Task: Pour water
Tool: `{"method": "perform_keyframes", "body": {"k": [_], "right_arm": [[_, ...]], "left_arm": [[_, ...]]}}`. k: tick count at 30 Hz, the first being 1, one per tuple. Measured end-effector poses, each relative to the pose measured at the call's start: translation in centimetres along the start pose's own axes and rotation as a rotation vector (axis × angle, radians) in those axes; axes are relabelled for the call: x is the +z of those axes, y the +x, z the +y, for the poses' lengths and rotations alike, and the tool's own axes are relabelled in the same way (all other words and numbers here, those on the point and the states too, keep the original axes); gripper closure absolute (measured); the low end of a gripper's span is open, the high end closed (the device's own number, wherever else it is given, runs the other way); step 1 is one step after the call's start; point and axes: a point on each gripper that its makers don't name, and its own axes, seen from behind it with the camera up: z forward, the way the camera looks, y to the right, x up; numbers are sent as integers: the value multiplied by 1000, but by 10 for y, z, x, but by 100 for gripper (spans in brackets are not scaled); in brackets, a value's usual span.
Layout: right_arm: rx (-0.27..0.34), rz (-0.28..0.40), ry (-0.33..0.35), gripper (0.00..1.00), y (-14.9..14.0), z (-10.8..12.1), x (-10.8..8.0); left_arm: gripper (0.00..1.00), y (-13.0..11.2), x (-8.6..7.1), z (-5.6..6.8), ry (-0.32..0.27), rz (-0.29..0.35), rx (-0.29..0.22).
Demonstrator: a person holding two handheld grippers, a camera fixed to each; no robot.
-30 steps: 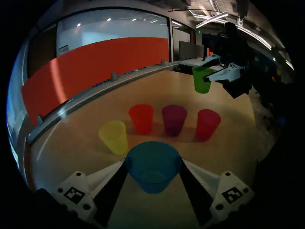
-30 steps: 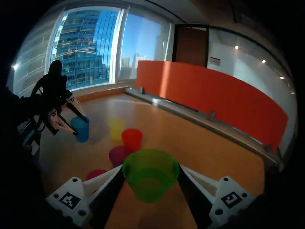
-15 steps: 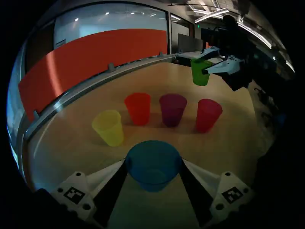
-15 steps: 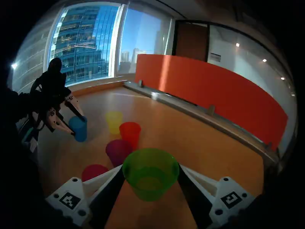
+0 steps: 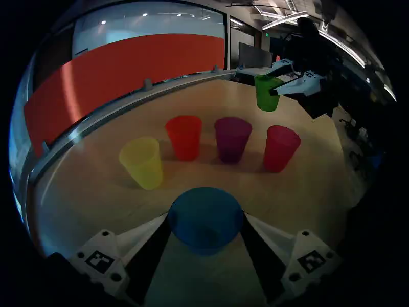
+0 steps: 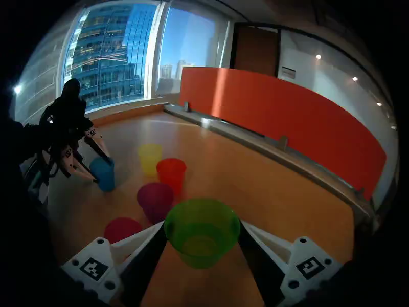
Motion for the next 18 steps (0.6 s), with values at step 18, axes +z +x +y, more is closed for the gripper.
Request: {"method": "perform_keyframes", "body": {"k": [18], "right_arm": [[24, -31, -8, 8, -19, -2, 17]], "left_arm": [[10, -18, 1, -6, 9, -36, 5]]}}
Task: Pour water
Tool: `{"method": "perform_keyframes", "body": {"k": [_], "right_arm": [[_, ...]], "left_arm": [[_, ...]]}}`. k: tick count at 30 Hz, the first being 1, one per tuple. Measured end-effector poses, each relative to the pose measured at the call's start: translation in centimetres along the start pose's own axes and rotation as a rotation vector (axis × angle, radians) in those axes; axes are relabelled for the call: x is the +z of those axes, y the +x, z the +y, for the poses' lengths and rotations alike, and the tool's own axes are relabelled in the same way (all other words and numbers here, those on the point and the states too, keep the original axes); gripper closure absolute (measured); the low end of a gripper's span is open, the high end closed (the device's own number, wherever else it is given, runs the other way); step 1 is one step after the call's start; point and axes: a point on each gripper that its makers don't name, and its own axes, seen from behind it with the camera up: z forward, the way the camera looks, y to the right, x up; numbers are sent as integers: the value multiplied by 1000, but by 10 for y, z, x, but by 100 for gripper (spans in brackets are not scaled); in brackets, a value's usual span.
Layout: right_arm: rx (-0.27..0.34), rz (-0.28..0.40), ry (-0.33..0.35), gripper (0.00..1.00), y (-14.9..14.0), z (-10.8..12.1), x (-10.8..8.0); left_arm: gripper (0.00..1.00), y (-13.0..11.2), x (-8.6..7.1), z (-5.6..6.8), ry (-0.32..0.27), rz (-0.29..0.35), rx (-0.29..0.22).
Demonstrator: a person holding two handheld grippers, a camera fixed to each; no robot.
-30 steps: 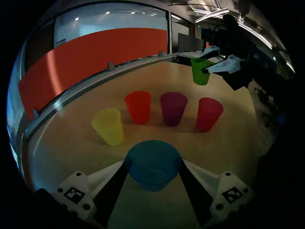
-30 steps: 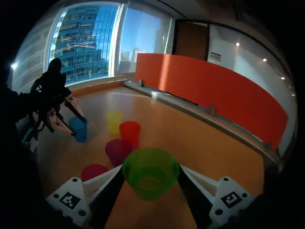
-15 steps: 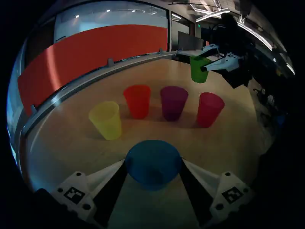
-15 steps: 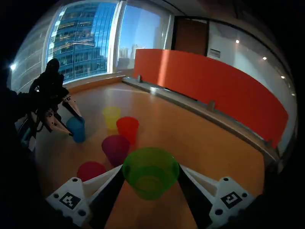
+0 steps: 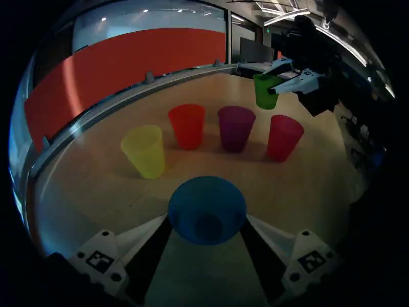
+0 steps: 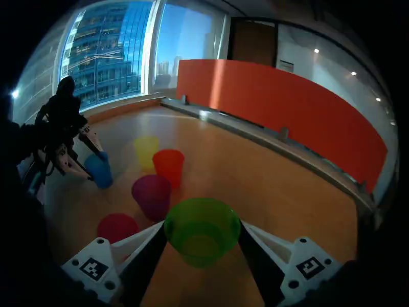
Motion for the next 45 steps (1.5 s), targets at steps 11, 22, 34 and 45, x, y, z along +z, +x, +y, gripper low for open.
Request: {"method": "perform_keyframes", "body": {"k": [11, 22, 34, 45], "right_arm": [[23, -26, -9, 8, -21, 2, 16], [43, -53, -19, 8, -42, 5, 26], [59, -61, -24, 8, -55, 5, 29], [75, -57, -31, 7, -61, 3, 25]], "left_arm": [[0, -15, -10, -6, 33, -45, 38], [0, -23, -26, -6, 44, -40, 16], [0, -26, -34, 2, 44, -23, 11], [0, -26, -37, 6, 48, -22, 13]]}}
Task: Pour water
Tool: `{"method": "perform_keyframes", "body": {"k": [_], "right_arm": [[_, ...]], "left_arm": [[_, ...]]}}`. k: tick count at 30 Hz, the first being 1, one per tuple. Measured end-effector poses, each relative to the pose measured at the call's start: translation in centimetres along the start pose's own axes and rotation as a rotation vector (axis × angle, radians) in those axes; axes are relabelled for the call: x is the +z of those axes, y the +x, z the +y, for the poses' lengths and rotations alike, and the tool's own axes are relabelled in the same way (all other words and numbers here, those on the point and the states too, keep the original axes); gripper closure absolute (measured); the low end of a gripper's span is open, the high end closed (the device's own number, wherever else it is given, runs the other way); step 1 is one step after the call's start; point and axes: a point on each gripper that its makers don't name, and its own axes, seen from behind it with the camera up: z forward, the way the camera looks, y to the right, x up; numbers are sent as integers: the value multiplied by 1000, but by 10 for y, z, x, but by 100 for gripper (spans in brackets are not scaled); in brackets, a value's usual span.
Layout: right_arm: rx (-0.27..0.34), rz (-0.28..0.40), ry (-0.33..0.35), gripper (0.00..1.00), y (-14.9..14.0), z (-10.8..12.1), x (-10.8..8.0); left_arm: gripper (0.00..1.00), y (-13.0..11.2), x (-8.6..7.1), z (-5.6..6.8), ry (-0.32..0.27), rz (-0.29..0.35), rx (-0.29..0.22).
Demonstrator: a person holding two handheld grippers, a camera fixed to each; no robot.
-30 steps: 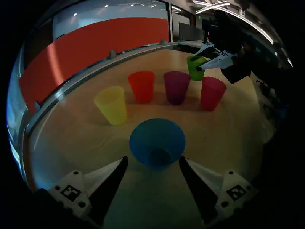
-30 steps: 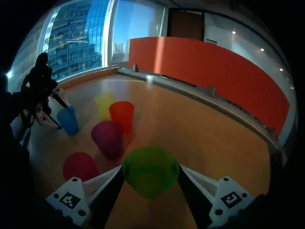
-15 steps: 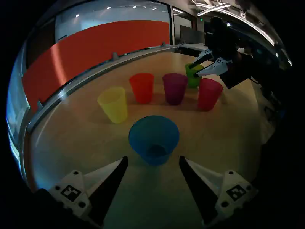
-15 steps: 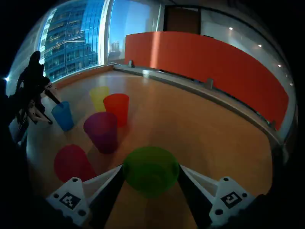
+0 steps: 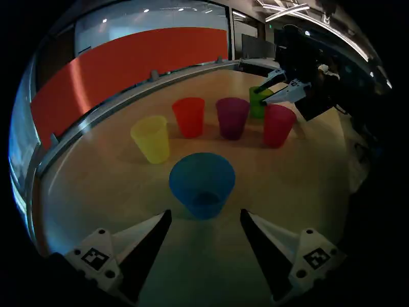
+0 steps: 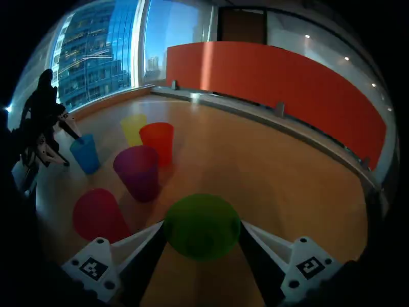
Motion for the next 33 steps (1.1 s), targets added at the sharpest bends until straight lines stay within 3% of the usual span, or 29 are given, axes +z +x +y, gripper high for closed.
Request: {"method": "perform_keyframes", "body": {"k": [9, 15, 33], "right_arm": [[11, 7, -15, 6, -2, 0, -1], [11, 6, -15, 0, -3, -3, -5], [30, 56, -65, 0, -9, -5, -42]], "left_arm": [[0, 0, -2, -3, 18, -3, 3], [0, 1, -5, -4, 29, 7, -4], [0, -2, -31, -23, 119, 57, -49]]}}
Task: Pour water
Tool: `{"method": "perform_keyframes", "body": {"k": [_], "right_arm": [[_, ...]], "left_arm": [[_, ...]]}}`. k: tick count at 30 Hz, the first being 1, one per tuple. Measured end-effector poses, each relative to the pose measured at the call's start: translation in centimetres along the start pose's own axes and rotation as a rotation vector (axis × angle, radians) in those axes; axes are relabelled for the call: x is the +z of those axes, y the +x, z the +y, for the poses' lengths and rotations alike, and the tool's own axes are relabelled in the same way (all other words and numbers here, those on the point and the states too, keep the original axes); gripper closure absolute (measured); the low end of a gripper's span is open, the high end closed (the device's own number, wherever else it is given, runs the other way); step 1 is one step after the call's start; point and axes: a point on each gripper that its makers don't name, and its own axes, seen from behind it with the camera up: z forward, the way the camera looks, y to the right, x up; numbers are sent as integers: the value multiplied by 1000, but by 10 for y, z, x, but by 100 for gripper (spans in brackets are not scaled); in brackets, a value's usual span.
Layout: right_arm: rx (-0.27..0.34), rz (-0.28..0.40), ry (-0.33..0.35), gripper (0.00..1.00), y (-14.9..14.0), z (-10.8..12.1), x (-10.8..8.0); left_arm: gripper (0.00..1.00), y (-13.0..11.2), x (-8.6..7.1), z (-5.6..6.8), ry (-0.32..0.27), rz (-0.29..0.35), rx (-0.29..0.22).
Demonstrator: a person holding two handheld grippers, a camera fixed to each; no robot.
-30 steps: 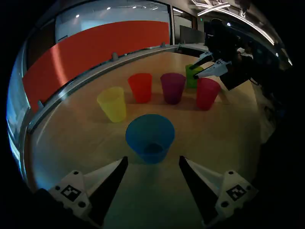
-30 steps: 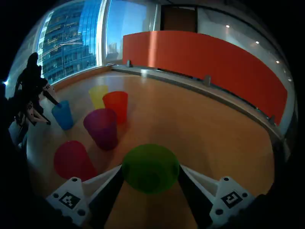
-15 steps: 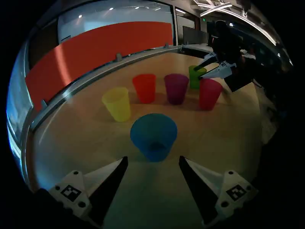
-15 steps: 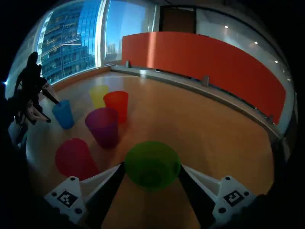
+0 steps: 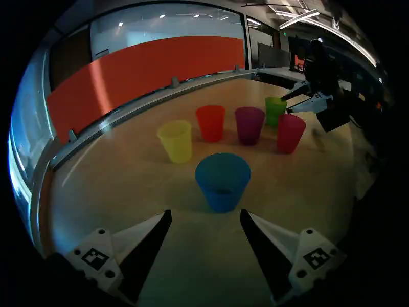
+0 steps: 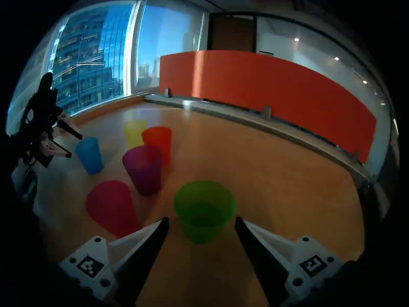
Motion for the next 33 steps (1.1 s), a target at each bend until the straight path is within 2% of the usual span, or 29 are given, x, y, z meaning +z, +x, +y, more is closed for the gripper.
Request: {"method": "perform_keyframes", "body": {"k": [6, 15, 21, 26, 33], "right_arm": [[1, 22, -30, 0, -1, 1, -14], [2, 84, -86, 0, 9, 1, -36], [22, 165, -134, 0, 31, 7, -49], [39, 250, -178, 0, 55, 12, -58], [69, 358, -230, 0, 82, 18, -67]], "left_arm": [[0, 0, -10, -7, 31, 31, -21], [0, 5, -20, -21, 114, 97, -75], [0, 11, -25, -29, 167, 138, -93], [0, 26, -34, -41, 220, 205, -114], [0, 46, -49, -57, 271, 306, -185]]}}
